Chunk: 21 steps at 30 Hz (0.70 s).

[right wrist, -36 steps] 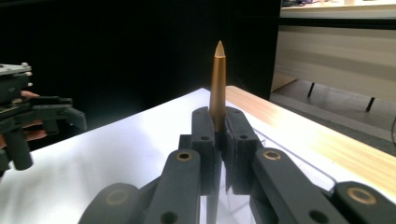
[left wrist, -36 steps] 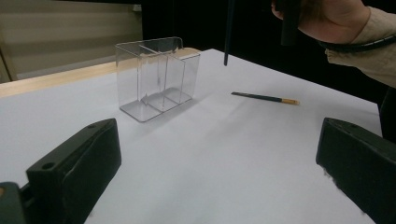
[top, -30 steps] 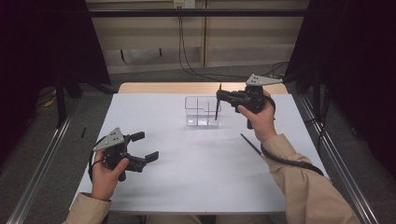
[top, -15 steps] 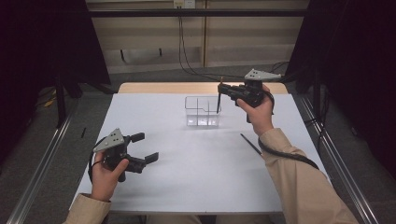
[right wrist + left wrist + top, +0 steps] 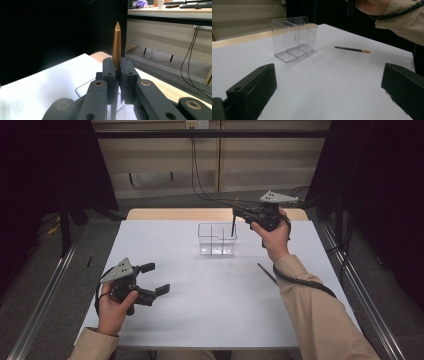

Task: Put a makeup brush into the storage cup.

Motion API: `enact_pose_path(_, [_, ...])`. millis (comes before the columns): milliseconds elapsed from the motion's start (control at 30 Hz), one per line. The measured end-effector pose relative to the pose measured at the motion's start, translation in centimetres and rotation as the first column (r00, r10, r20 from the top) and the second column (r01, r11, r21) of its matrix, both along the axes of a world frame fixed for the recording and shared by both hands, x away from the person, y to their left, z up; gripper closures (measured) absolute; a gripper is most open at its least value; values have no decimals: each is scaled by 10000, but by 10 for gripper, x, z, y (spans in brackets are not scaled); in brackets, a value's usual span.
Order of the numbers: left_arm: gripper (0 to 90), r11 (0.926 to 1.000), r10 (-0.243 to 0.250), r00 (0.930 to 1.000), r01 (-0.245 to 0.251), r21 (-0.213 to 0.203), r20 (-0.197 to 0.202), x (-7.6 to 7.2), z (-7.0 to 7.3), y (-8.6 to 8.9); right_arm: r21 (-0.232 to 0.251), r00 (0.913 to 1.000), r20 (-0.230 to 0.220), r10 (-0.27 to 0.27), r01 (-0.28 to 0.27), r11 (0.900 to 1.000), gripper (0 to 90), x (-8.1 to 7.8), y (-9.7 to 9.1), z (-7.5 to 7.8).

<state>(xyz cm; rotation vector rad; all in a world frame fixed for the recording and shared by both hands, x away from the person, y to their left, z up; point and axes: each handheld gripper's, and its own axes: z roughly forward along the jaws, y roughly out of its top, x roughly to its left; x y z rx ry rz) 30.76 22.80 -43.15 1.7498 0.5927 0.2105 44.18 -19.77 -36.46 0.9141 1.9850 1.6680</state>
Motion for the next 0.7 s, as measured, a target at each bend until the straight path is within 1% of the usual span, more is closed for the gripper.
enact_pose_path(133, [1, 10000, -10, 10000, 10, 1, 7, 0, 0, 0, -172, 10000, 62, -36, 37, 9998, 840, 2, 3, 1])
enact_pose_path(167, [1, 10000, -20, 10000, 20, 57, 1, 0, 0, 0, -215, 10000, 72, -34, 36, 9998, 840, 3, 3, 1])
enact_pose_path(400, [1, 10000, 16, 10000, -16, 81, -4, -1, 0, 1, -293, 9997, 92, -205, 207, 9994, 840, 5, 3, -3])
enact_pose_path(500, [1, 10000, 34, 10000, -34, 42, 11, -1, 0, 1, -252, 9996, 62, -275, 276, 9993, 840, 7, 1, -6])
enact_pose_path(700, [1, 10000, 0, 10000, -1, 74, 38, -1, 0, 1, -295, 9997, 61, -247, 249, 9993, 839, 7, 2, -10])
